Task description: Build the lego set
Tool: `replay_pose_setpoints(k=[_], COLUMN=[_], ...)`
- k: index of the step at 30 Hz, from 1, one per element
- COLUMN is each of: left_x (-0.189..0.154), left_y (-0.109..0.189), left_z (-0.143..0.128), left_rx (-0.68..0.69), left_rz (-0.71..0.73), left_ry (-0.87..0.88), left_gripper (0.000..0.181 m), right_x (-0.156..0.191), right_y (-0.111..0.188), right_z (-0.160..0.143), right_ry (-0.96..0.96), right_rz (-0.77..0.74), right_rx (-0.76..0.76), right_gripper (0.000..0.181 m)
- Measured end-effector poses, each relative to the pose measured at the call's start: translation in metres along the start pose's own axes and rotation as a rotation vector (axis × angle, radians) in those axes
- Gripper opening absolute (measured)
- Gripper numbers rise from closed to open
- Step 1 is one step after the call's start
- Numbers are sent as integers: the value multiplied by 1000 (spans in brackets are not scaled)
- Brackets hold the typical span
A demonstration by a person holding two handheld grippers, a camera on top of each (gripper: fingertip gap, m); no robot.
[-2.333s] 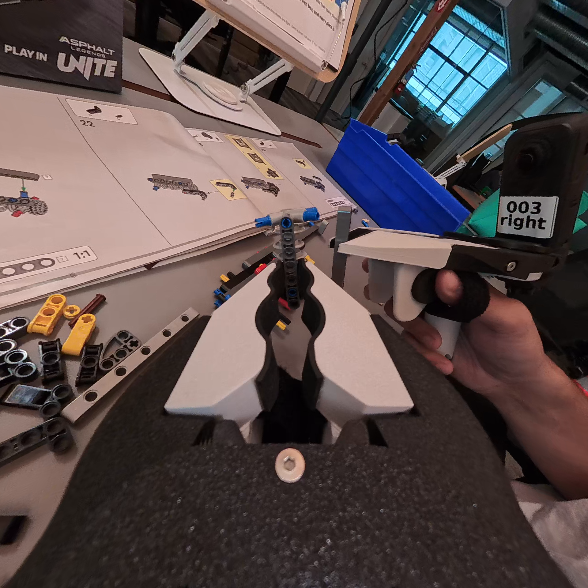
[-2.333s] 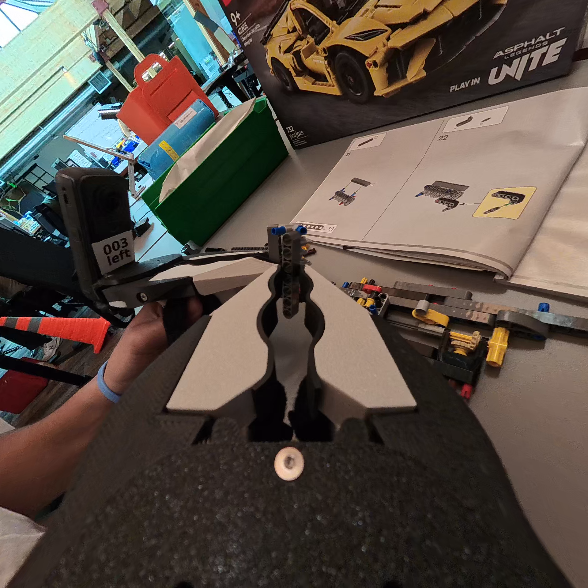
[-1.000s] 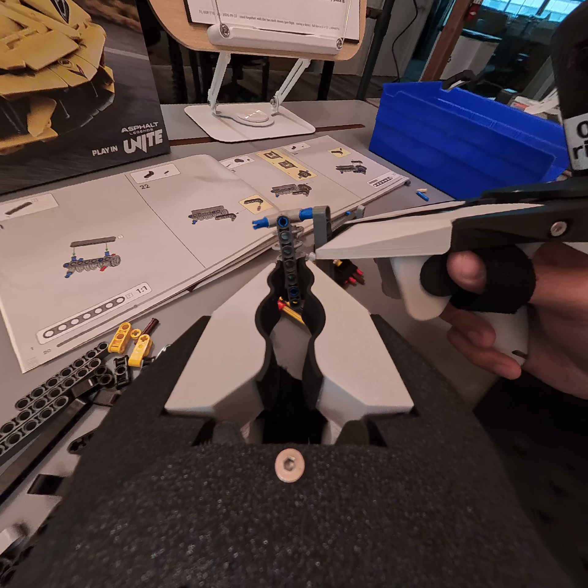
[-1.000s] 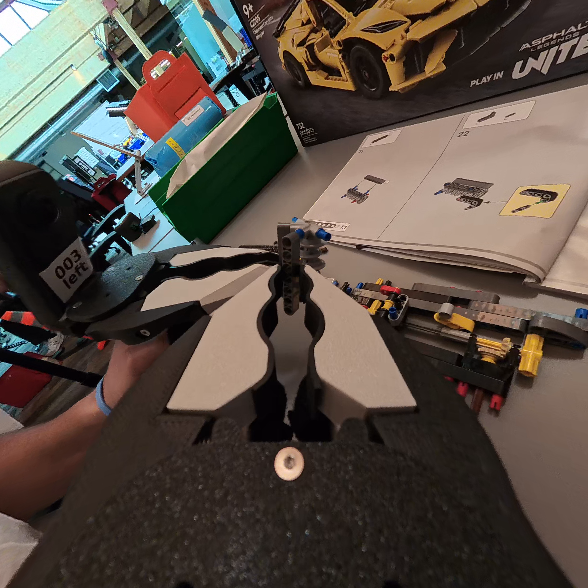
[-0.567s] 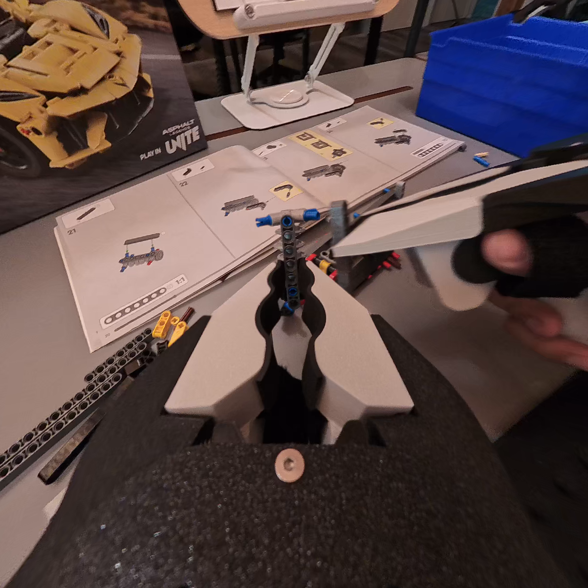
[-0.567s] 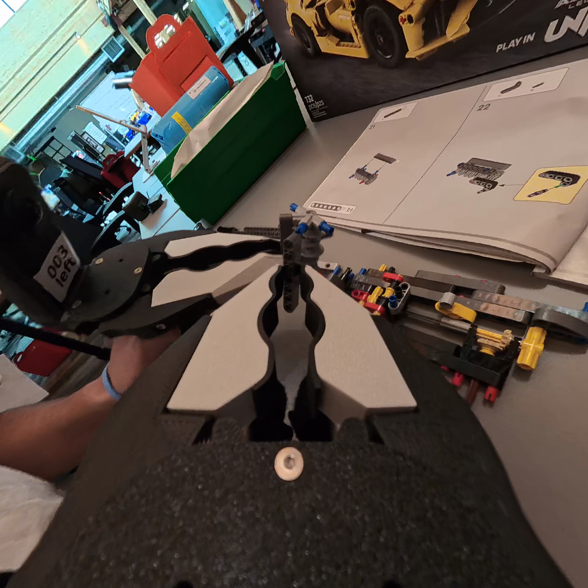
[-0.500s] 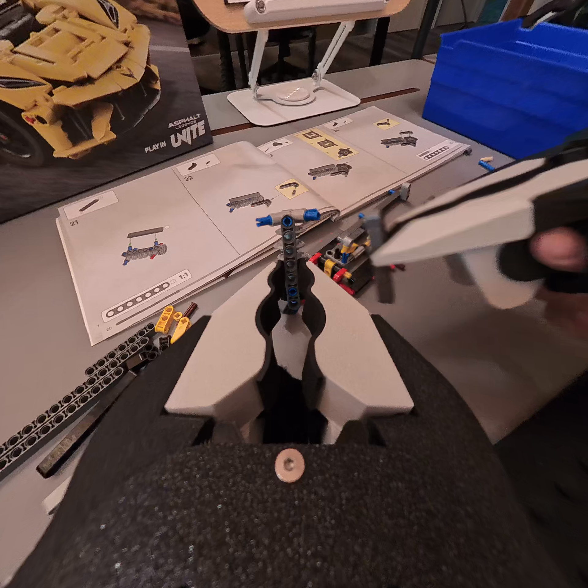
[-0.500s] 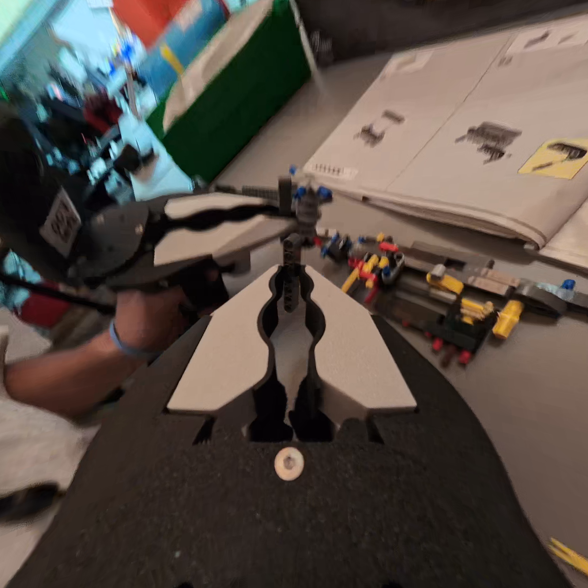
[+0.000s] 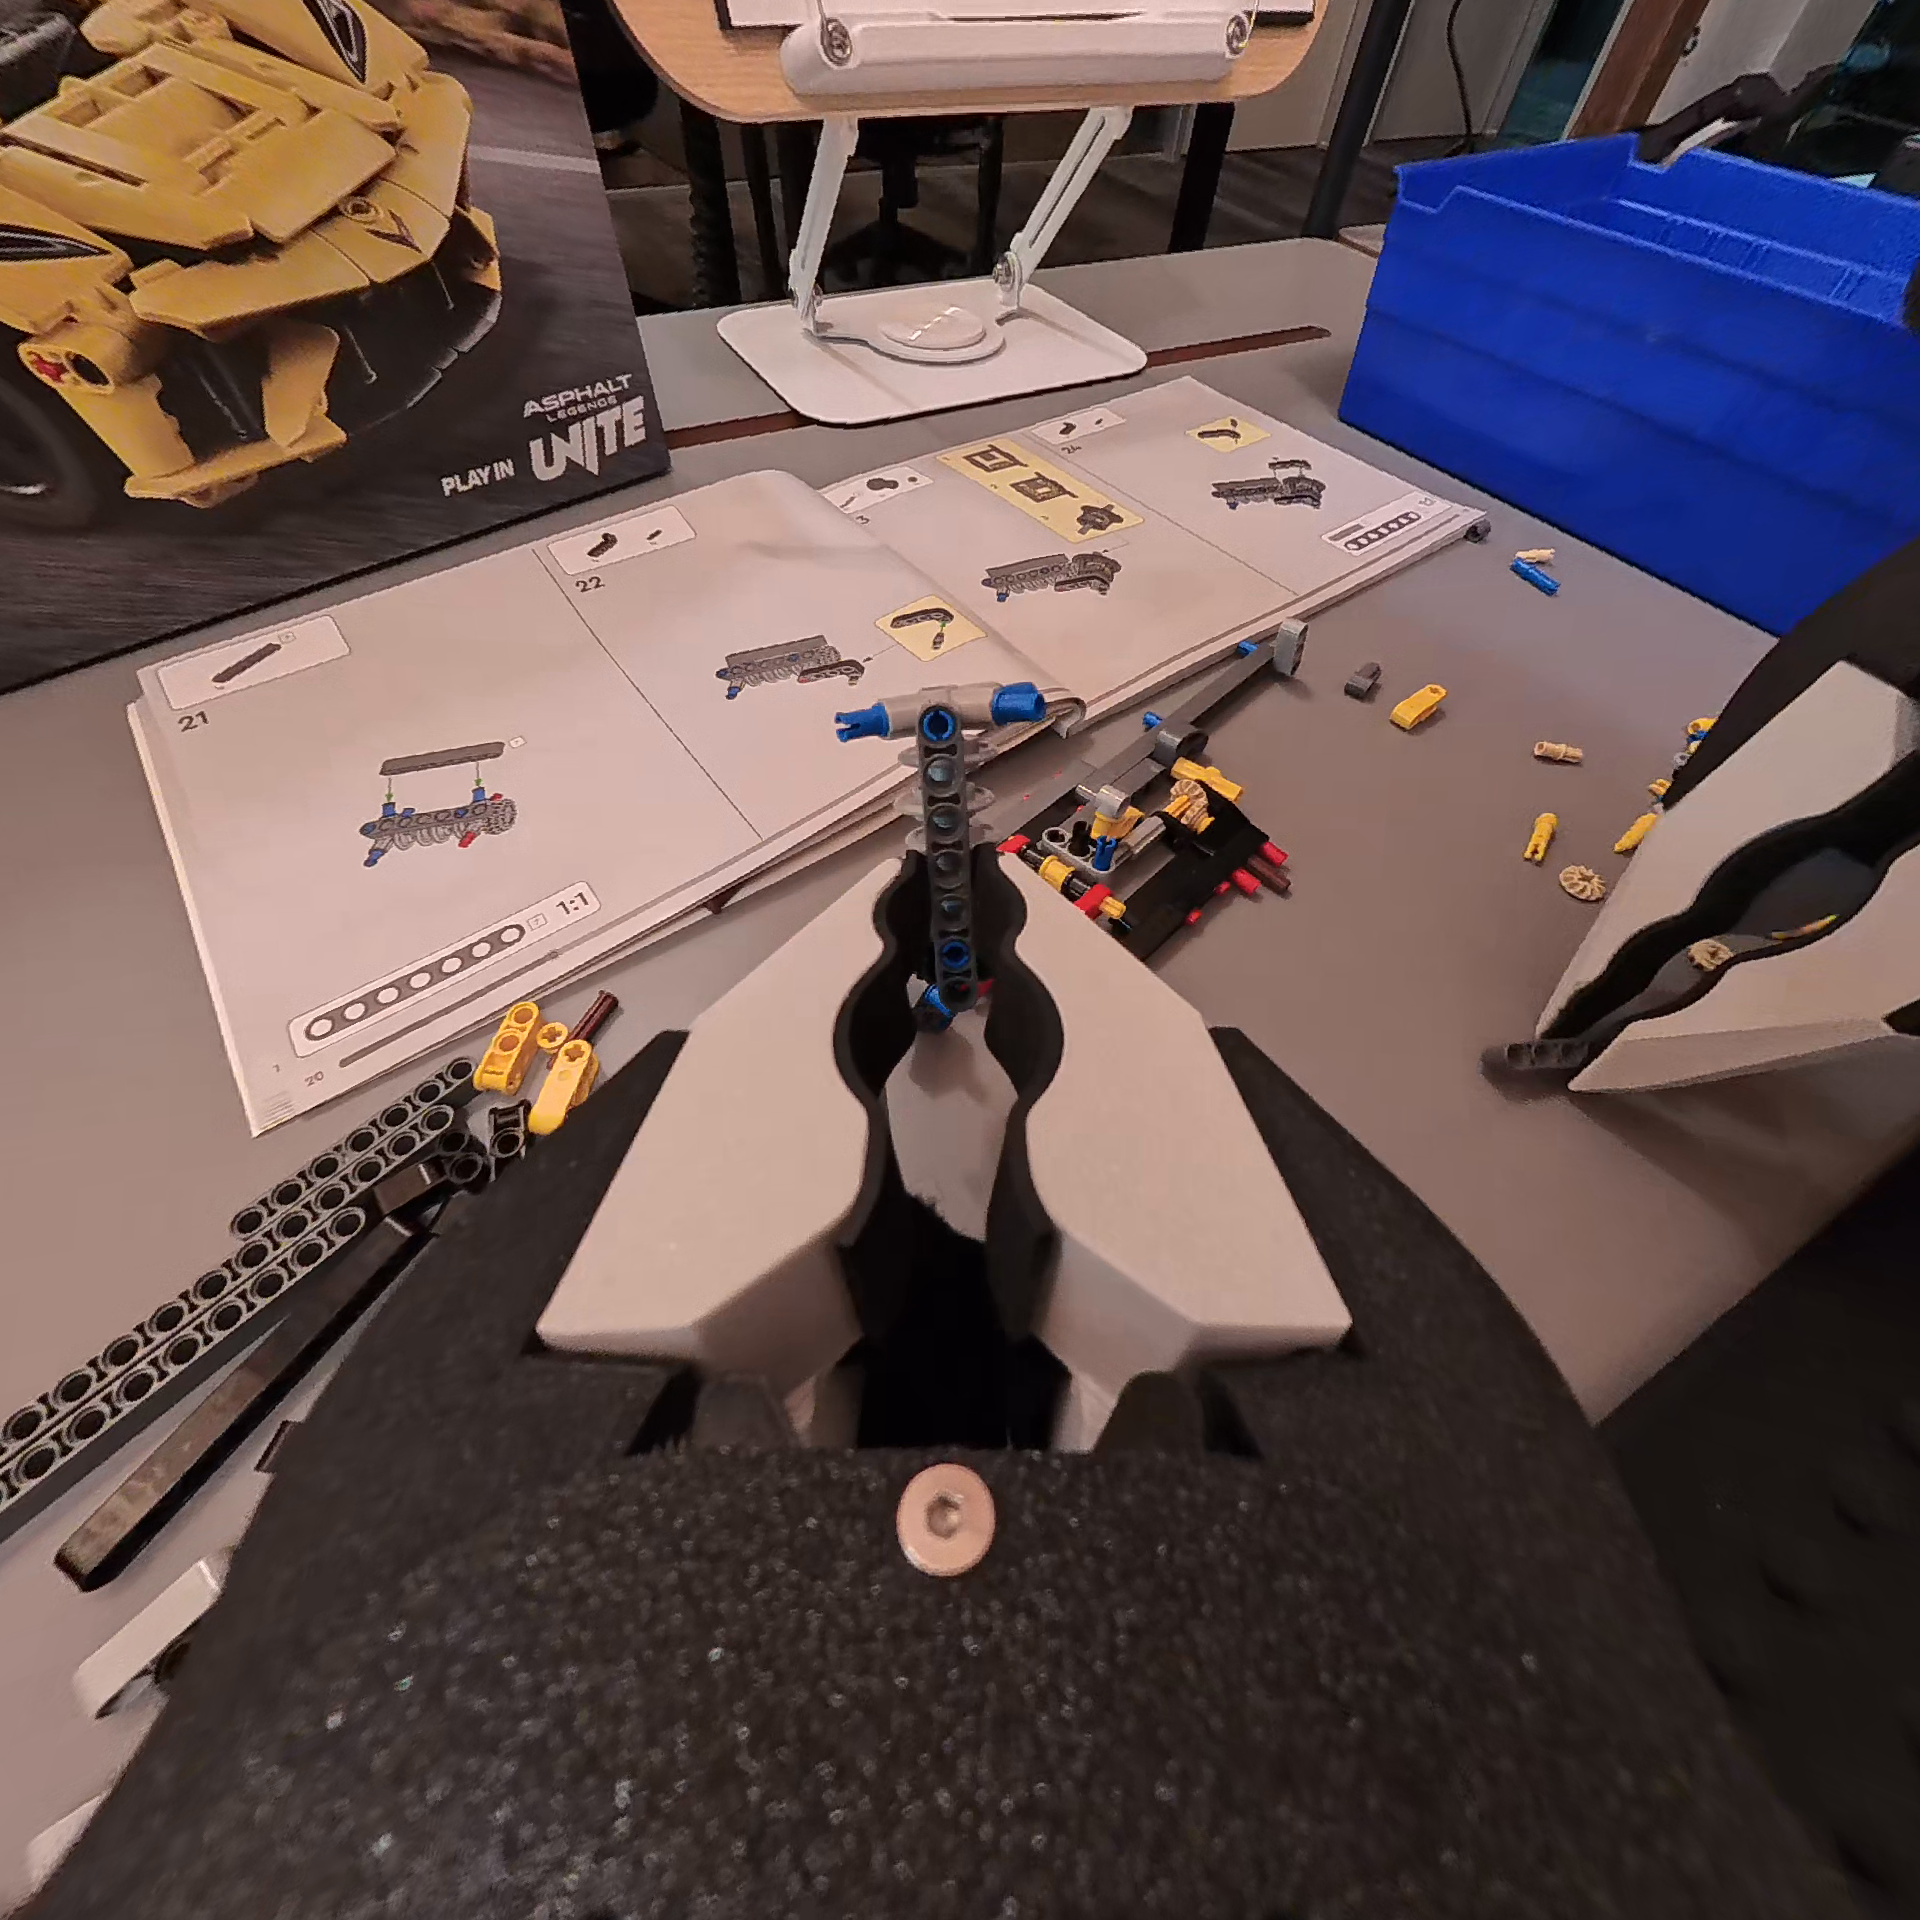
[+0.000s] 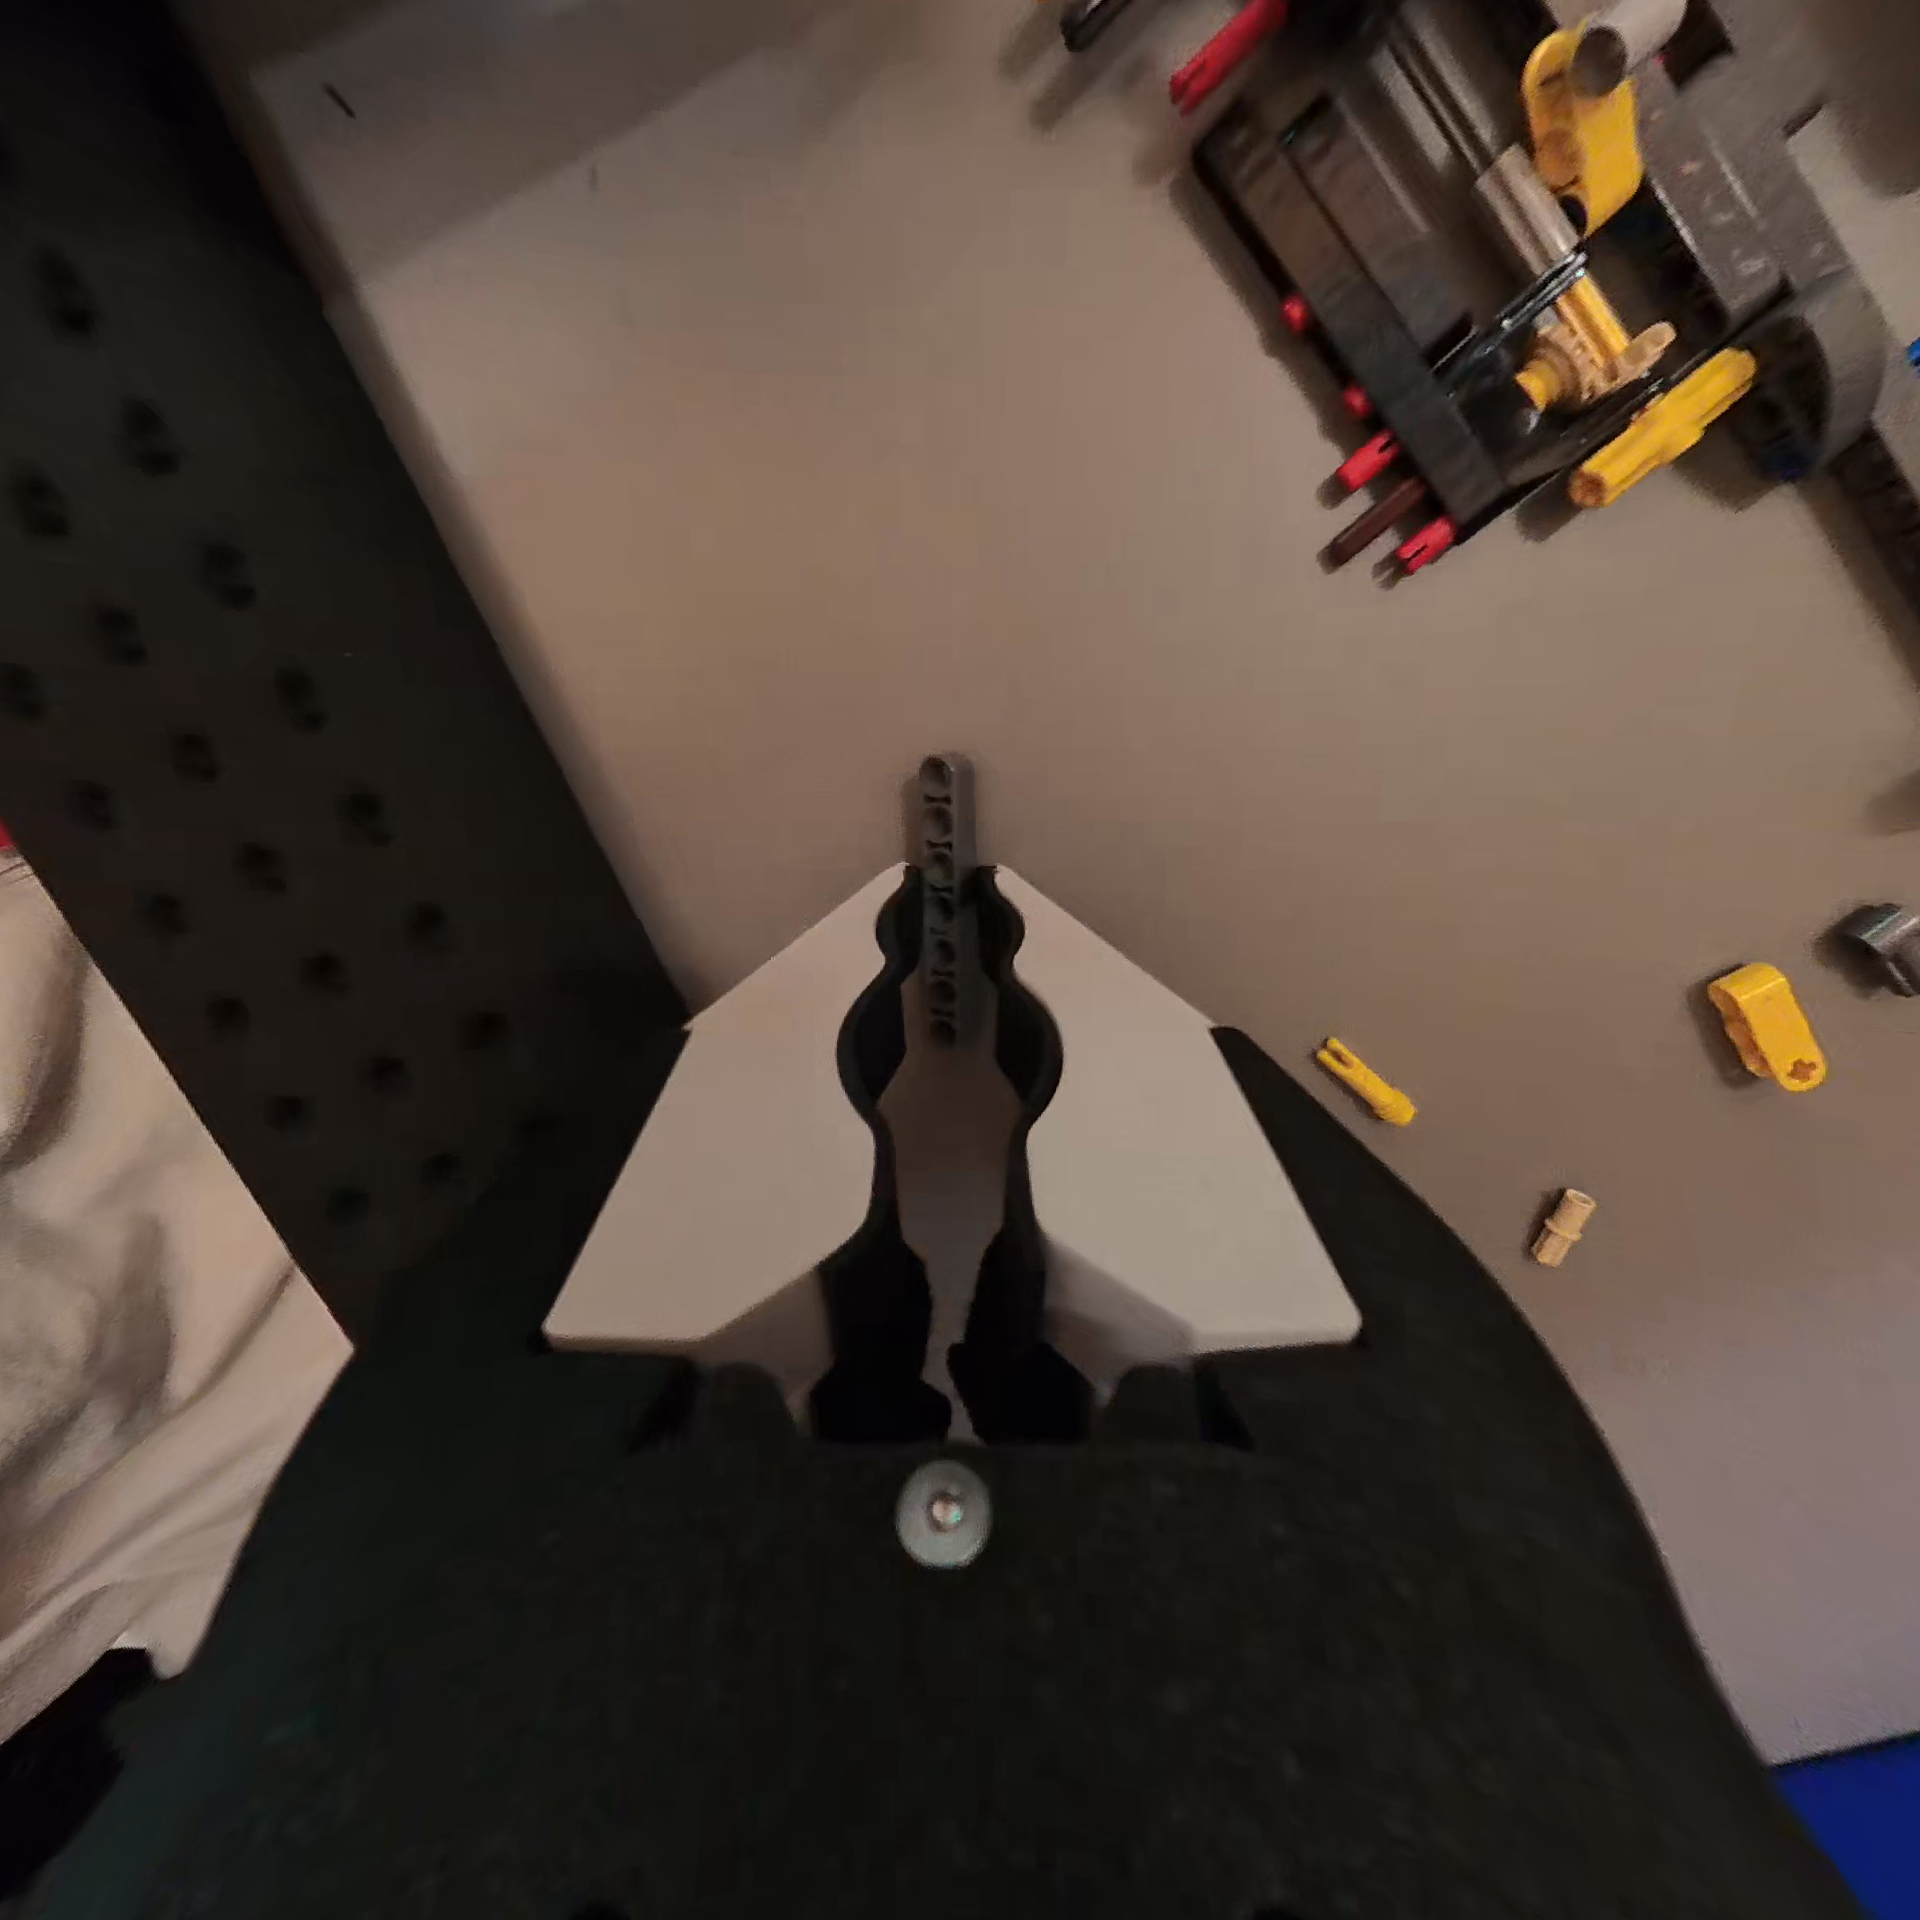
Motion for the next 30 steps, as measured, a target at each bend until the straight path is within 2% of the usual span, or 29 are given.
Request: replay_pose_setpoints(k=[9,19,24,26,30], left_x=[1,2,2,2,2], left_y=[0,0,0,0,1], left_z=[0,0,0,0,0], left_rx=[-5,-7,-10,-11,-14], left_rz=[-20,-55,-58,-54,-49], left_ry=[16,37,41,40,35], left_gripper=[7,7,7,7,7], right_x=[13,1,0,4,15], right_y=[4,-1,-3,1,7], right_z=[11,6,4,5,0], right_ry=[111,-21,-13,68,376], right_rz=[-136,-11,-21,-146,-591], right_rx=[-34,-113,-110,-77,96], right_gripper=[16,14,8,8,7])
Point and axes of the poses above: each gripper's, where its closed fingertips meet, y back along the fingers, z out of its top, x = y × z across the jaws, the point moved 10 cm from there along y, back along the fingers, and after that the axes turned 5 degrees about y, right-handed, at the moved point
